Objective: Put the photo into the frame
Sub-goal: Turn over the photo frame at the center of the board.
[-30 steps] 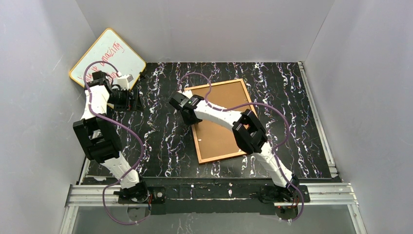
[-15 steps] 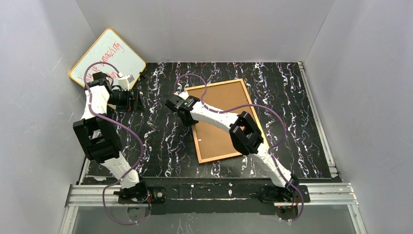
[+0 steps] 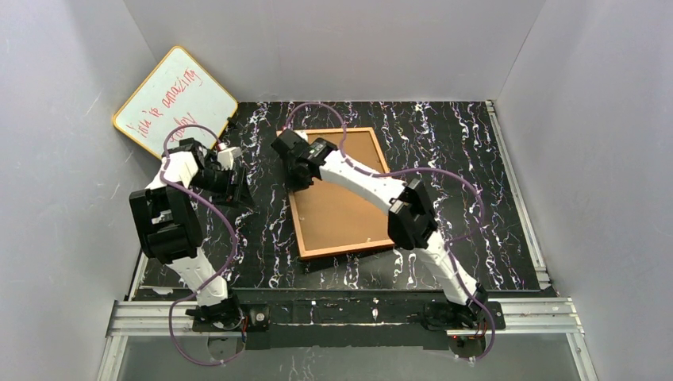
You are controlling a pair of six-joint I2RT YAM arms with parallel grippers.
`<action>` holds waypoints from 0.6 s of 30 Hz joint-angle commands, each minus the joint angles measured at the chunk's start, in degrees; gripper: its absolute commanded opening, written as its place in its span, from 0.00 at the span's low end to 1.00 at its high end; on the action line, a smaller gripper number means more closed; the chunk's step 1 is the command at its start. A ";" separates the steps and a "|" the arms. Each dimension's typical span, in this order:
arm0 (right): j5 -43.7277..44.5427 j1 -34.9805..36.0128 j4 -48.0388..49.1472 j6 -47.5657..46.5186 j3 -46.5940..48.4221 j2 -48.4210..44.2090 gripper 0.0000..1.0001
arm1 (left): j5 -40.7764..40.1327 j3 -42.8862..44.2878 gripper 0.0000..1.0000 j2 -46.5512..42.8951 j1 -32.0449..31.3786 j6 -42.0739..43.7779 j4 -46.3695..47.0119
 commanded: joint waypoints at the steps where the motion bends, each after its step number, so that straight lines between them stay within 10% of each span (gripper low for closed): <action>1: -14.03 -1.77 15.61 8.35 -1.64 -13.29 0.01 | 3.57 2.76 0.72 -4.10 -0.67 -1.10 -1.39; 18: -32.28 -7.39 45.88 32.15 -11.76 -23.94 0.01 | 6.07 25.43 0.69 -6.72 -6.27 -14.06 -4.74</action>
